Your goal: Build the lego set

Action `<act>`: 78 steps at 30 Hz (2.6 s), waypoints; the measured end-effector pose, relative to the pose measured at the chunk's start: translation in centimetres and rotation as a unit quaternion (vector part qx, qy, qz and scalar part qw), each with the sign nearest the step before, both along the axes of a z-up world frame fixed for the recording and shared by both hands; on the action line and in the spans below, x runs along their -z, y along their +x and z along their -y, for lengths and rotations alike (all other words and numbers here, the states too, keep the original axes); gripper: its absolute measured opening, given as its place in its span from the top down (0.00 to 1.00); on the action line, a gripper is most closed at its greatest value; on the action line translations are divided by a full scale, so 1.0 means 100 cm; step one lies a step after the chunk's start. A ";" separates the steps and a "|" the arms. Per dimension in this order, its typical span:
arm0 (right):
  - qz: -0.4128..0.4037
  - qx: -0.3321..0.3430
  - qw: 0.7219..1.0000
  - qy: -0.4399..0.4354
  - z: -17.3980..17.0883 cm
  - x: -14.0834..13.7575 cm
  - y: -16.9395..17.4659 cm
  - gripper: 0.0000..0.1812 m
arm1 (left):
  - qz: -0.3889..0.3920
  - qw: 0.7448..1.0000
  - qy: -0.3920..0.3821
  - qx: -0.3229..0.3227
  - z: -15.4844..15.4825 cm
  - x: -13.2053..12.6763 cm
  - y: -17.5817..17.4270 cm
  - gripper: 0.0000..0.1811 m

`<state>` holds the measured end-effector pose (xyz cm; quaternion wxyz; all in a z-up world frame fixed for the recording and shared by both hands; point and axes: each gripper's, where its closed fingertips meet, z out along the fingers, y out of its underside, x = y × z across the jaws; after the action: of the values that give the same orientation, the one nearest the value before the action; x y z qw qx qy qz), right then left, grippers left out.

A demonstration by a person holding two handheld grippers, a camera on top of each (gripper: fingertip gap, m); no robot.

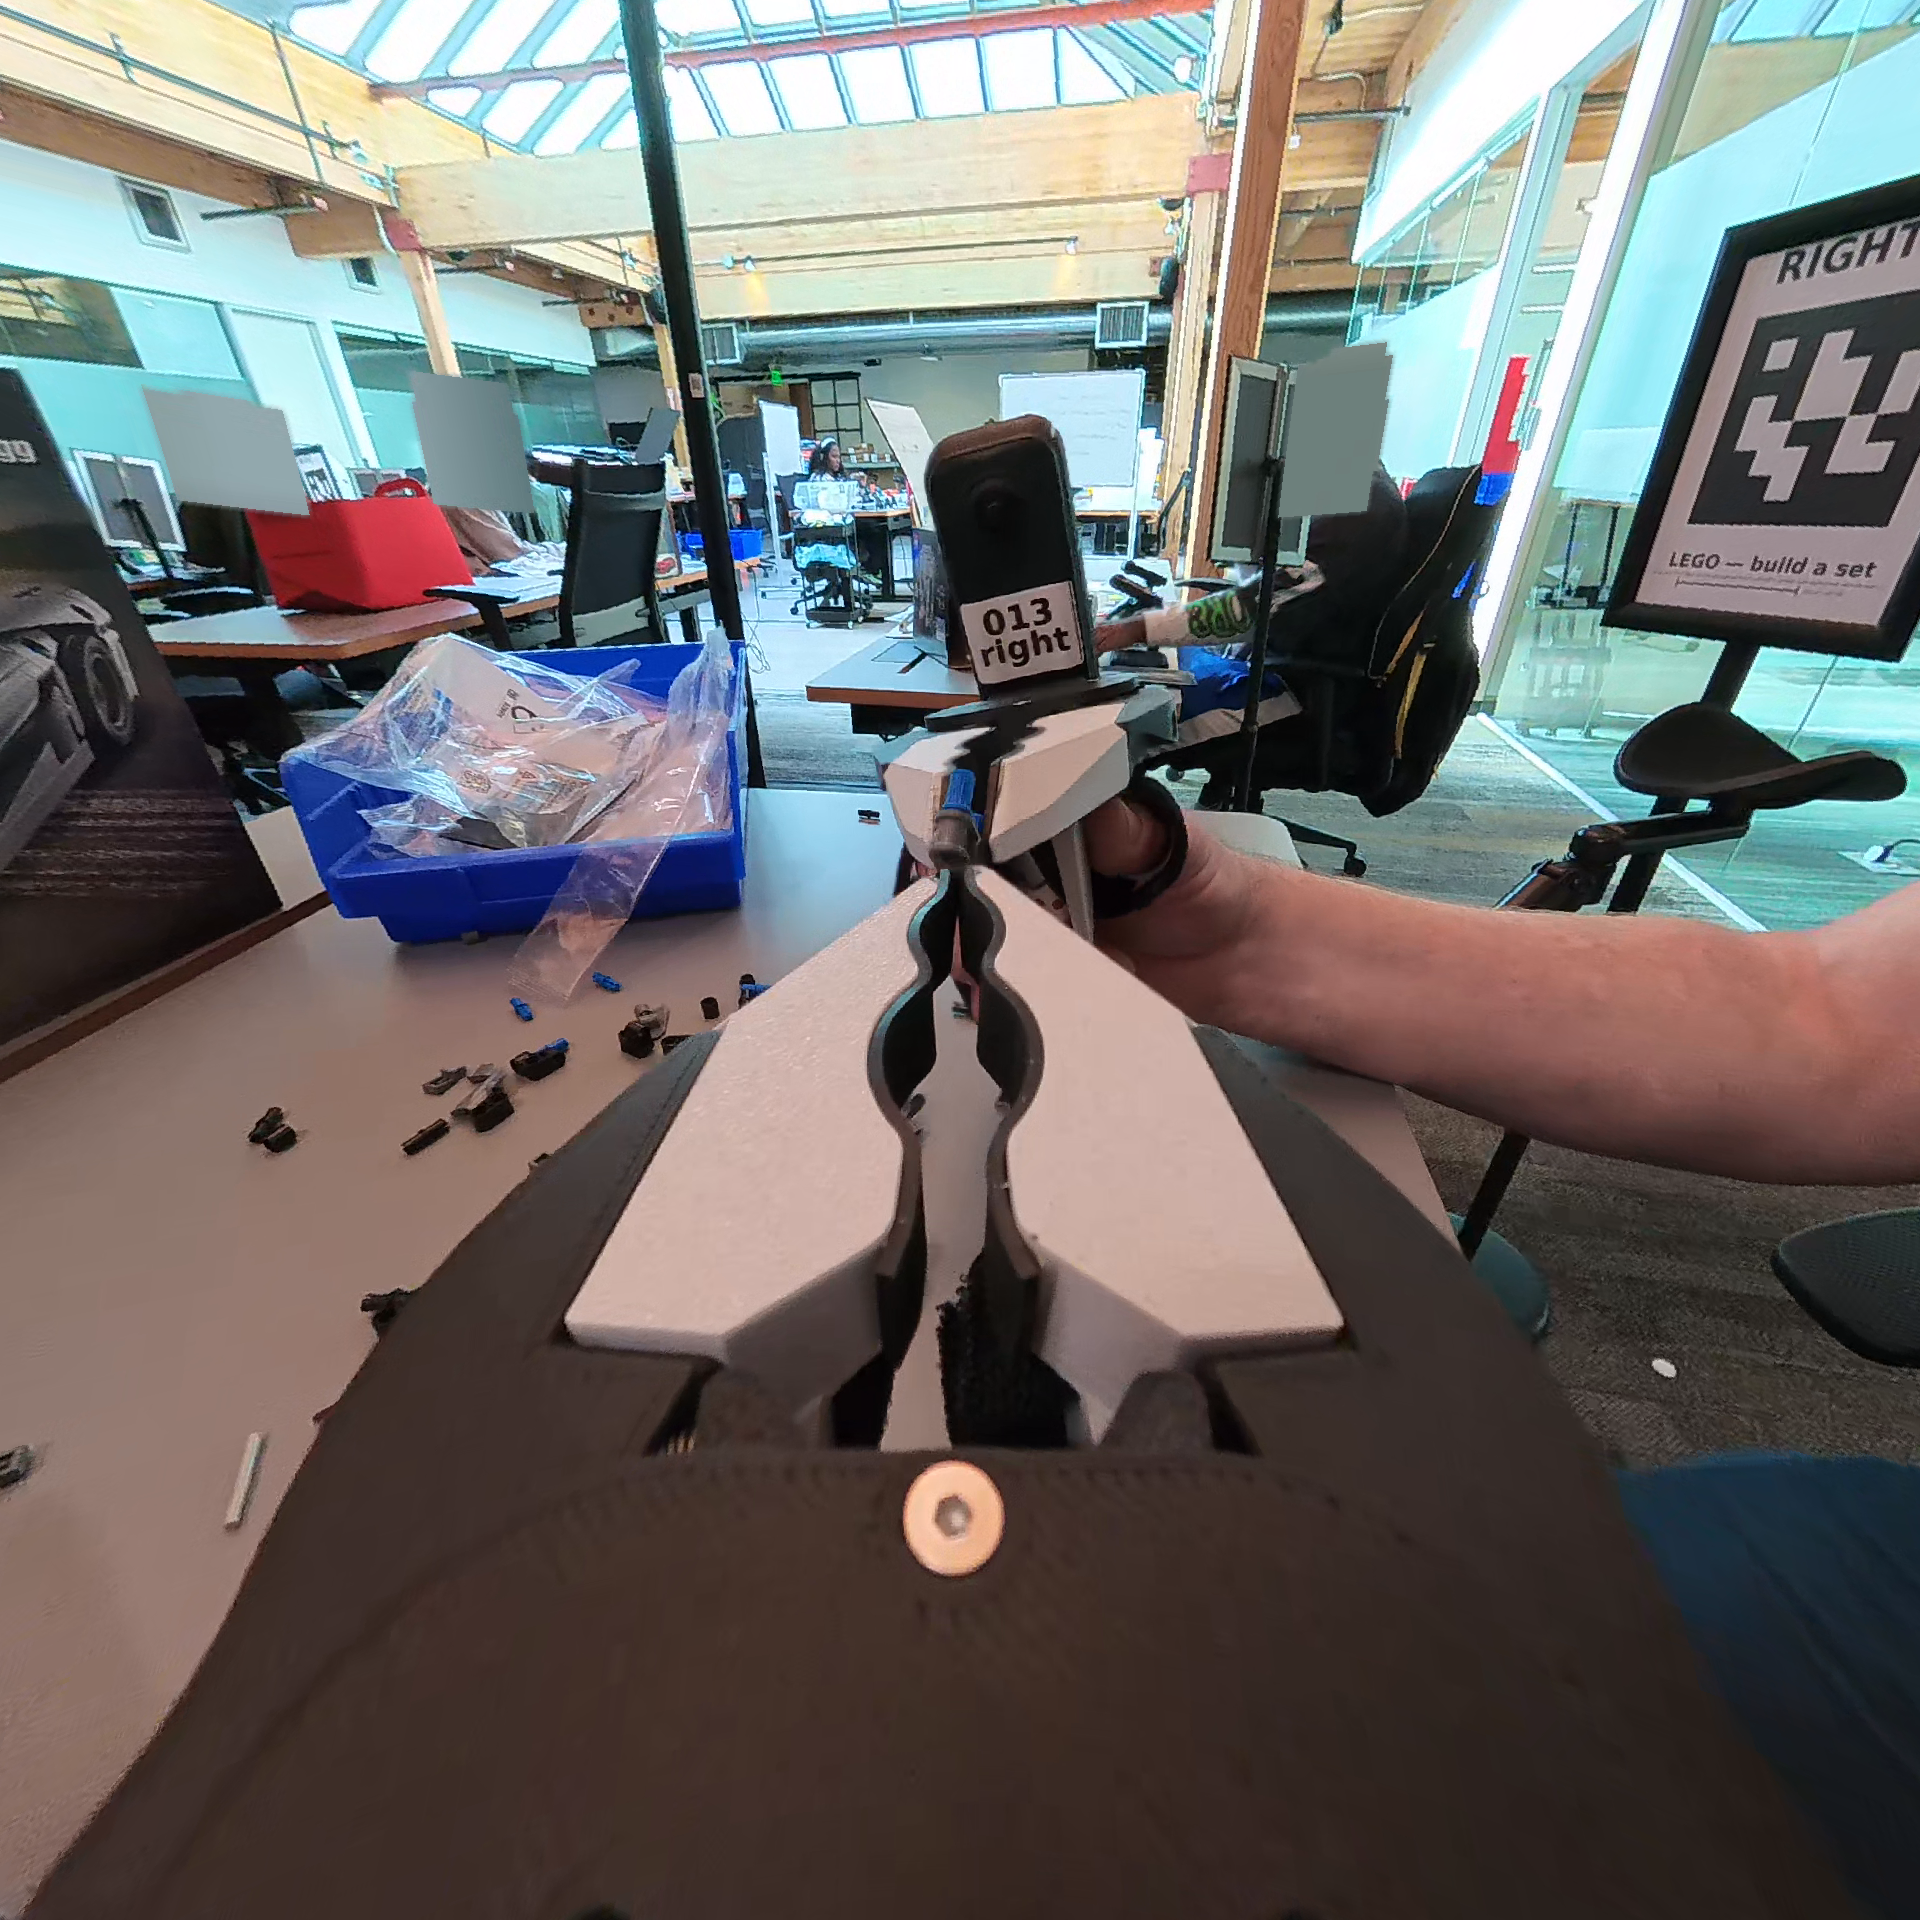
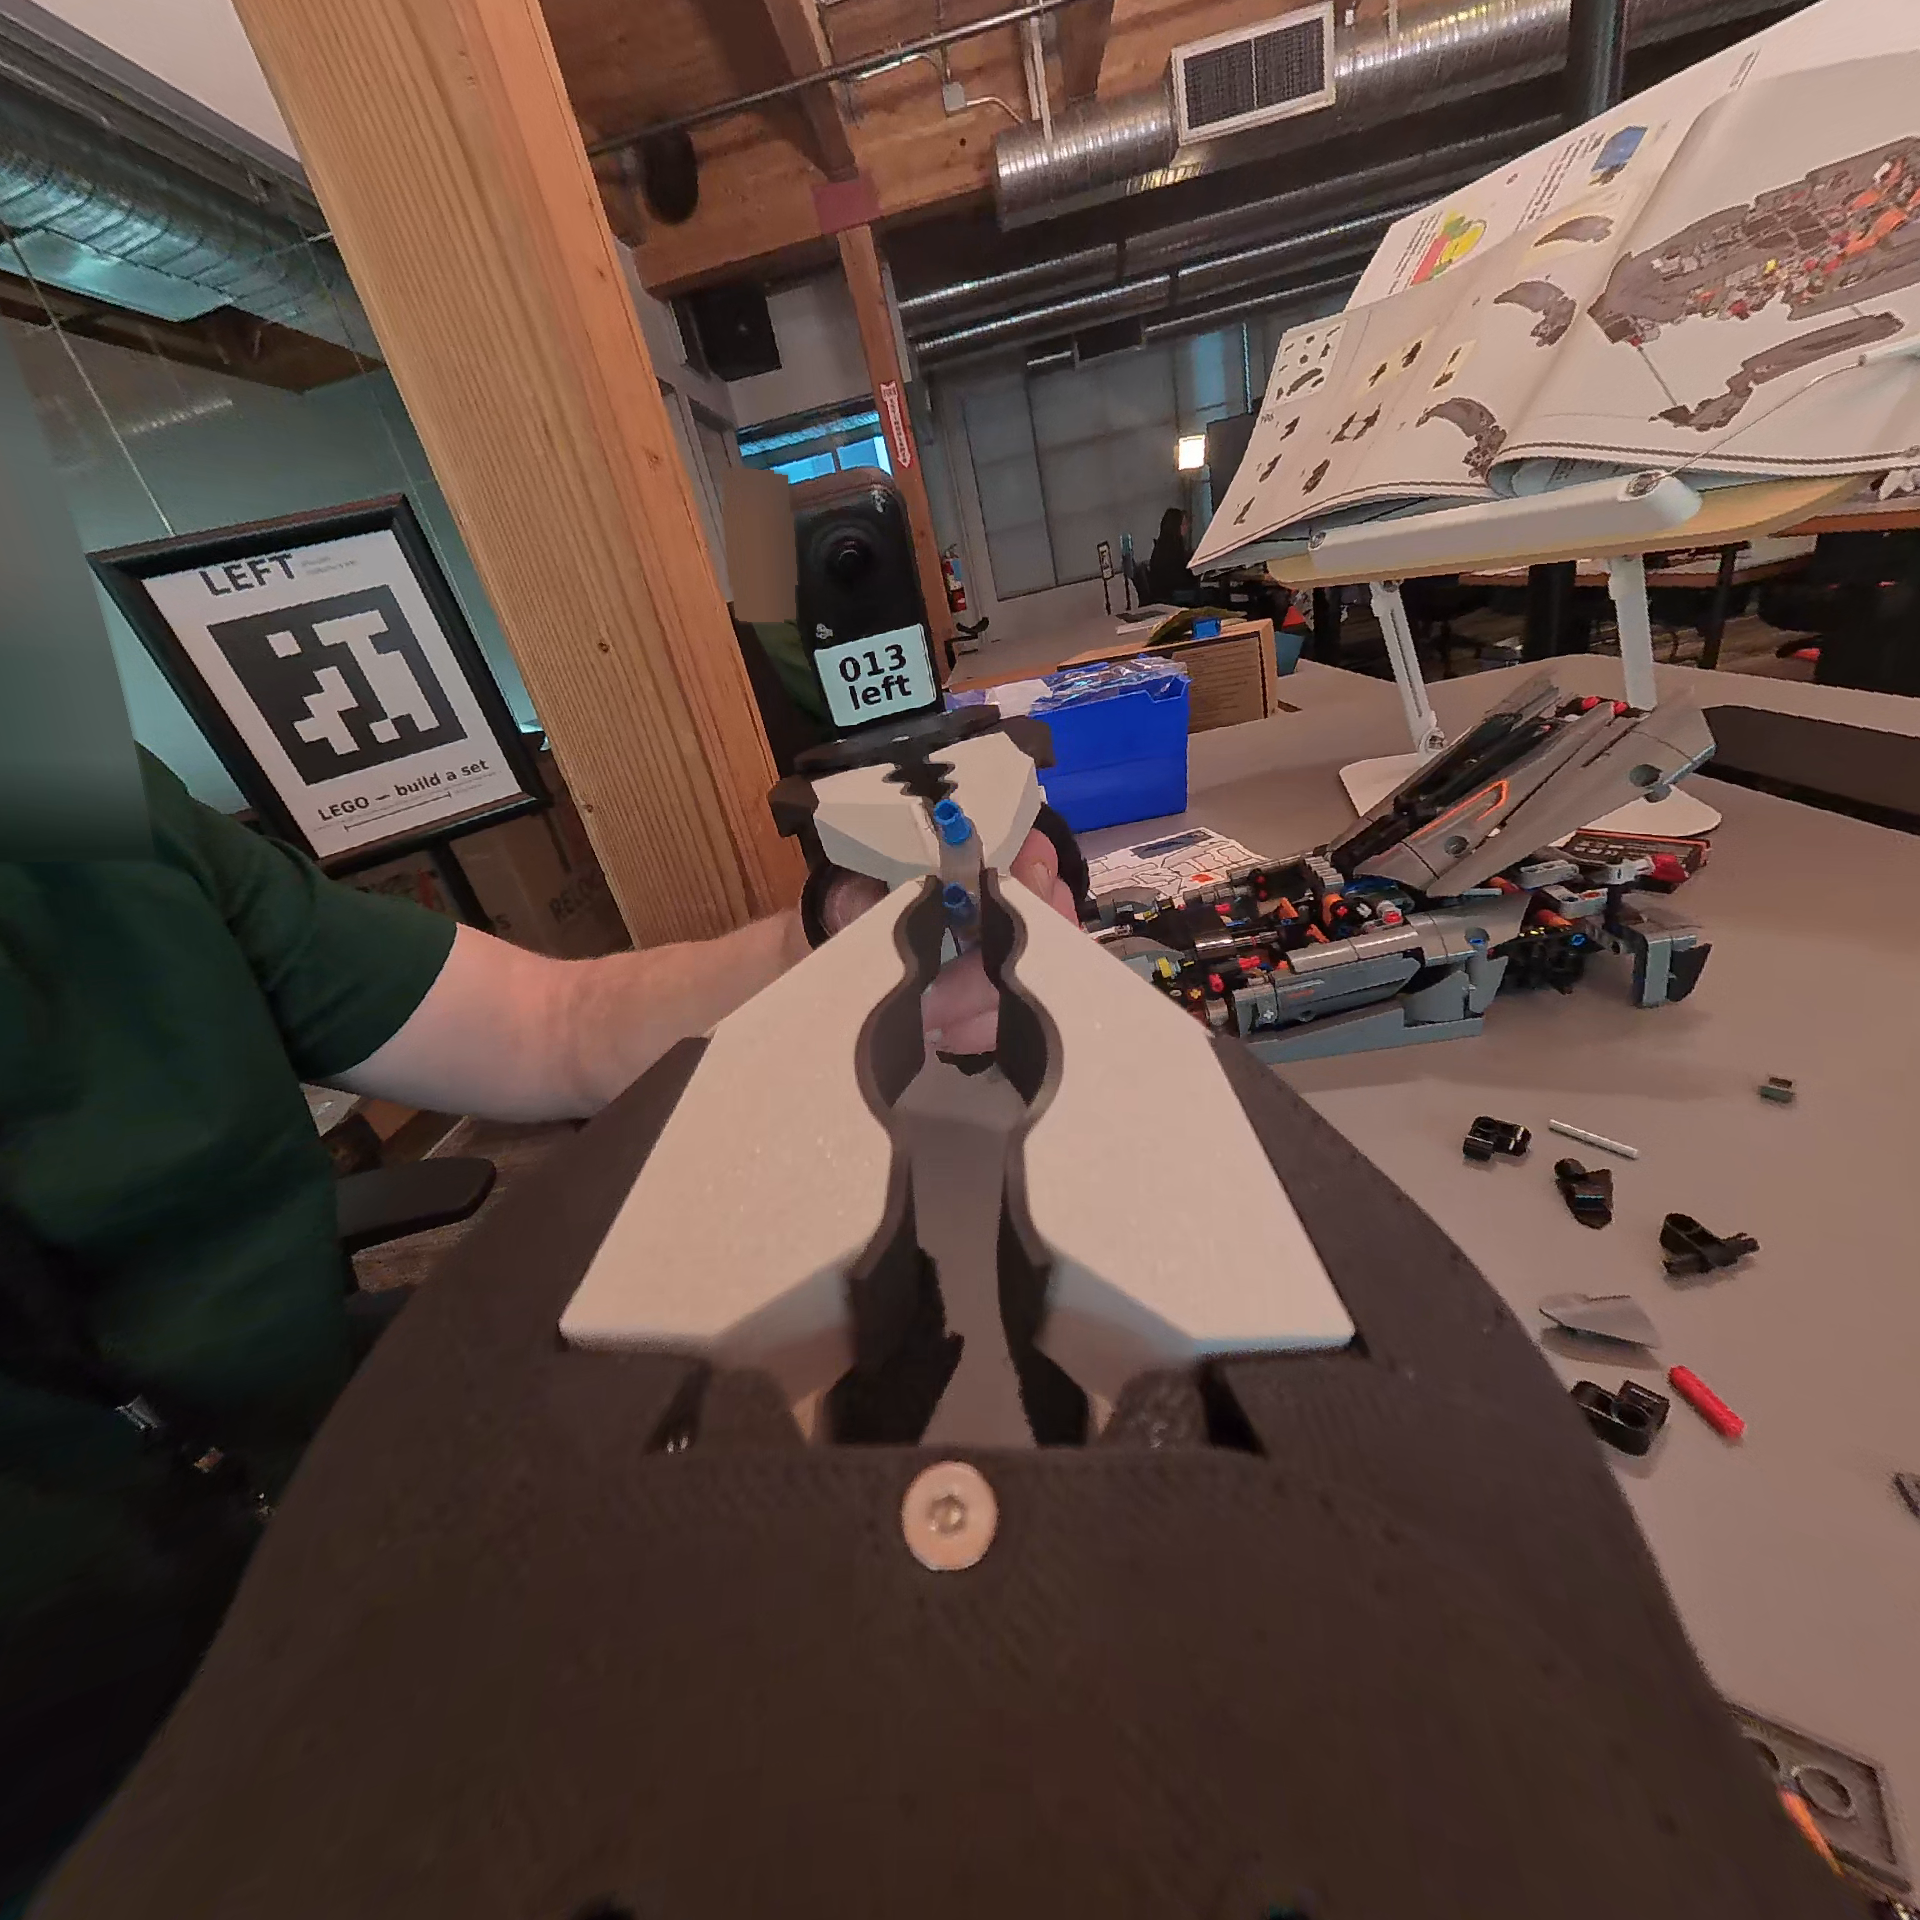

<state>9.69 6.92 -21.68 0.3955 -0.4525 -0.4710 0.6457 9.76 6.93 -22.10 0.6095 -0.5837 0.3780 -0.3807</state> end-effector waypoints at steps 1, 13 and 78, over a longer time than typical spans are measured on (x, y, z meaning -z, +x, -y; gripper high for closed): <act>0.001 0.001 1.000 0.001 0.000 0.001 0.000 0.97 | 0.004 1.000 -0.001 0.002 0.000 -0.001 0.000 1.00; -0.006 0.004 1.000 -0.011 -0.003 -0.001 -0.001 0.97 | 0.010 1.000 -0.012 -0.006 -0.003 0.001 -0.001 0.96; 0.035 0.025 0.999 -0.022 -0.012 0.014 -0.008 0.96 | -0.022 0.998 0.016 -0.056 -0.012 0.006 -0.010 0.98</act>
<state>8.84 8.14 -23.11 0.3849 -0.4954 -0.4586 0.6294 8.78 8.10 -22.71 0.6306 -0.6025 0.3641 -0.3267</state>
